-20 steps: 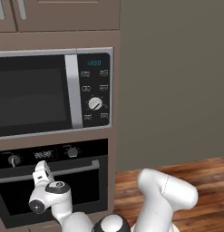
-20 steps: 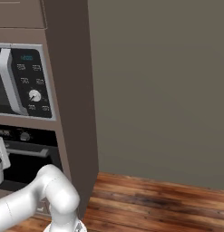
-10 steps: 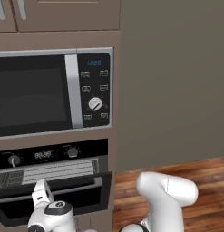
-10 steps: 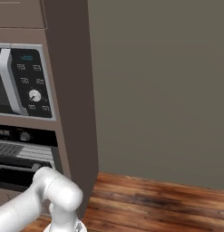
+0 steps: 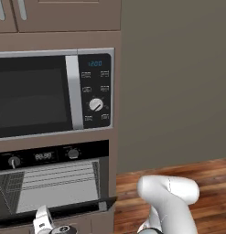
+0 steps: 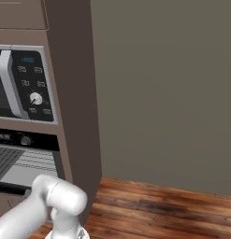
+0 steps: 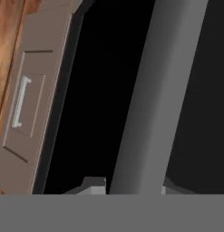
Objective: Take the fish from the oven and place it on the plate on the counter.
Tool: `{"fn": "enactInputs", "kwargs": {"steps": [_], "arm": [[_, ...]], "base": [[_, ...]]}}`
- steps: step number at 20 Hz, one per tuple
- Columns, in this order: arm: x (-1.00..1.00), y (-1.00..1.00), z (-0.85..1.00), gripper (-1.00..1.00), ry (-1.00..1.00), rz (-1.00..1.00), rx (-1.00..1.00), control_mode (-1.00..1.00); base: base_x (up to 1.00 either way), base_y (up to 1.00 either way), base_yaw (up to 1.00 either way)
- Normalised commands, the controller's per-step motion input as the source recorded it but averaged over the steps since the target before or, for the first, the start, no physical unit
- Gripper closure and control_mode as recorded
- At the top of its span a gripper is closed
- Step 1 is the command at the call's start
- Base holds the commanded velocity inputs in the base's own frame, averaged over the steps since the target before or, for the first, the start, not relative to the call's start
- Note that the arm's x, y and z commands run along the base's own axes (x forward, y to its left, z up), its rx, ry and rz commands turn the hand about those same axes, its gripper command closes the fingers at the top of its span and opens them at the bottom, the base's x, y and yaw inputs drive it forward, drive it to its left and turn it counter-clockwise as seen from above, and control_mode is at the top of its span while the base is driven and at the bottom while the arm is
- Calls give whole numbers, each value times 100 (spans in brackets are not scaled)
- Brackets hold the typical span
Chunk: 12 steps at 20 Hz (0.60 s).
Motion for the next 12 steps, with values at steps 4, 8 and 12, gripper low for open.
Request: {"fn": "enactInputs", "kwargs": {"steps": [4, 8, 12], "arm": [[-52, 0, -99, 100, 18, 0, 0, -100], [-40, 0, -100, 100, 16, 0, 0, -100], [-32, 0, -100, 100, 12, 0, 0, -100]], "base": [[0, 0, 0], [0, 0, 0], [0, 0, 0]]}}
